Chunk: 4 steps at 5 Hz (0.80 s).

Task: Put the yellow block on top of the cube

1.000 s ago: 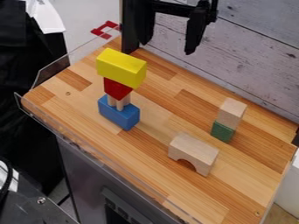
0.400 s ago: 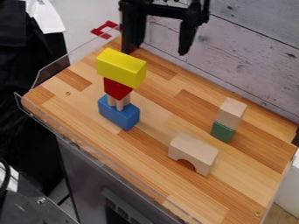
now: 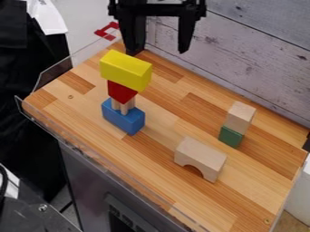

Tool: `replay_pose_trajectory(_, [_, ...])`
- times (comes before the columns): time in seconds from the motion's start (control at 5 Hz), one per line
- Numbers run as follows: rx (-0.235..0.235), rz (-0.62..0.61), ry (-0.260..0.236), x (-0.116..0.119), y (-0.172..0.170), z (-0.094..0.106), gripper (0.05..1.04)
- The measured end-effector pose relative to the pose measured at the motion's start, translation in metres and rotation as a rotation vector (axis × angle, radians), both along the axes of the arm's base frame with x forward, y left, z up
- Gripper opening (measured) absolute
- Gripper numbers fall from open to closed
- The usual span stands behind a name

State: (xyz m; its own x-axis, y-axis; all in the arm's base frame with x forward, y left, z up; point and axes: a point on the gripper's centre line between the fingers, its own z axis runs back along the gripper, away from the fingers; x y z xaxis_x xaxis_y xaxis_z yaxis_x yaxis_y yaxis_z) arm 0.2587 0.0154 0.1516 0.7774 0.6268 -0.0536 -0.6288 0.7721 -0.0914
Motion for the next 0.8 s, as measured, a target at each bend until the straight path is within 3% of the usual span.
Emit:
replay_pose_trajectory(0.2, [-0.002,0.264,0.009,-0.007,-0.001,-0.014,0.998])
replay_pose_trajectory(0.4, [0.004,0.512,-0.041,-0.013,-0.001,-0.017,0.998])
replay_pose_trajectory(0.6, [0.013,0.748,-0.059,-0.019,0.003,-0.017,0.998])
replay_pose_trajectory(0.8, [0.021,0.834,-0.058,-0.021,0.008,-0.014,0.998])
